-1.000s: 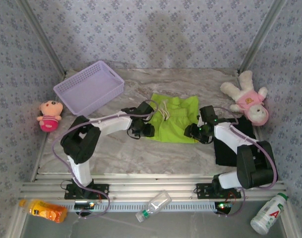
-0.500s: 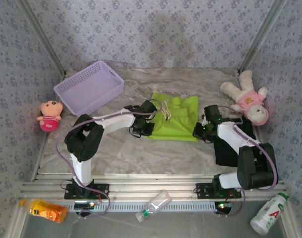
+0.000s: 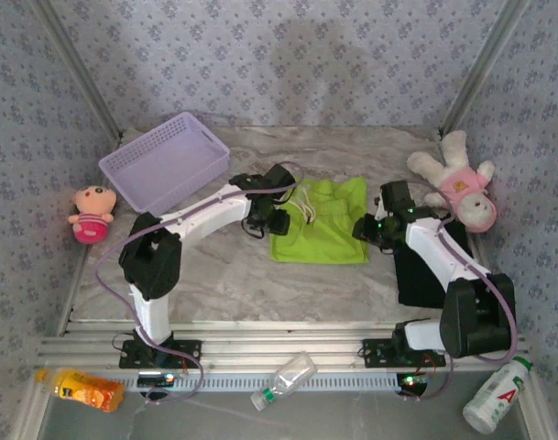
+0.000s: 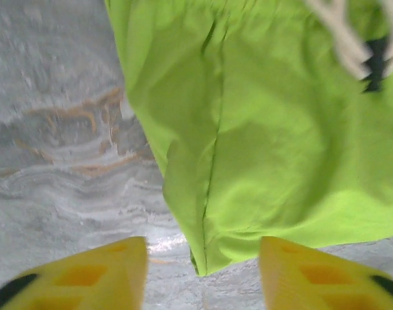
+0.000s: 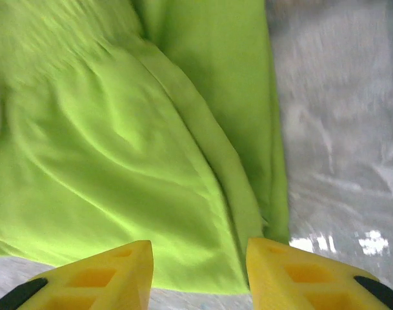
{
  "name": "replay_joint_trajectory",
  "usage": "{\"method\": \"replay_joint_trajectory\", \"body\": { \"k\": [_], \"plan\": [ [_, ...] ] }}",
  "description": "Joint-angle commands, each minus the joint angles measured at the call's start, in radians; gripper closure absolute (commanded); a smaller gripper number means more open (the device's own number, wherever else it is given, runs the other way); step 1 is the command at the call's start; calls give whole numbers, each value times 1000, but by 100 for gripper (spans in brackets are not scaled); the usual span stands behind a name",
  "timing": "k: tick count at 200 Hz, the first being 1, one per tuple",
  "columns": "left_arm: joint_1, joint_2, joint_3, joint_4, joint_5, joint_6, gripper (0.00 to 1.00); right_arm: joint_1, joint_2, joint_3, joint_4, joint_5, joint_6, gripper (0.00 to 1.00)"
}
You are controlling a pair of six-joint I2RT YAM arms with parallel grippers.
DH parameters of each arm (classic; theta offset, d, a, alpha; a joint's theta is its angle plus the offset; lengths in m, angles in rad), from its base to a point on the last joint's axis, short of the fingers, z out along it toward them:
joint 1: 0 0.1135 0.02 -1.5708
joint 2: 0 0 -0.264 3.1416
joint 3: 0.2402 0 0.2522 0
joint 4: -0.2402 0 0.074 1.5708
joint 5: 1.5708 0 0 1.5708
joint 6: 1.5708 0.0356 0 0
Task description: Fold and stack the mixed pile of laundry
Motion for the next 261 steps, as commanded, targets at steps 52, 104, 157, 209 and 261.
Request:
{"method": "replay_joint_trajectory", "body": {
  "k": [52,104,157,209,261],
  "plan": [
    [-26,92,-30,93,89,-3,84,4,385,280,101,-16,-92,55],
    [-52,218,-25,93,71,-57,83,22,372,306,148,-99,-88,79],
    [-51,275,3,34,41,-51,82,-30,250,268,148,-113,-105,100],
    [-58,277,14,13,29,-37,82,-30,369,303,140,-174,-113,52],
    [-60,277,12,3,24,-31,82,22,441,262,190,-166,-91,64]
  ]
}}
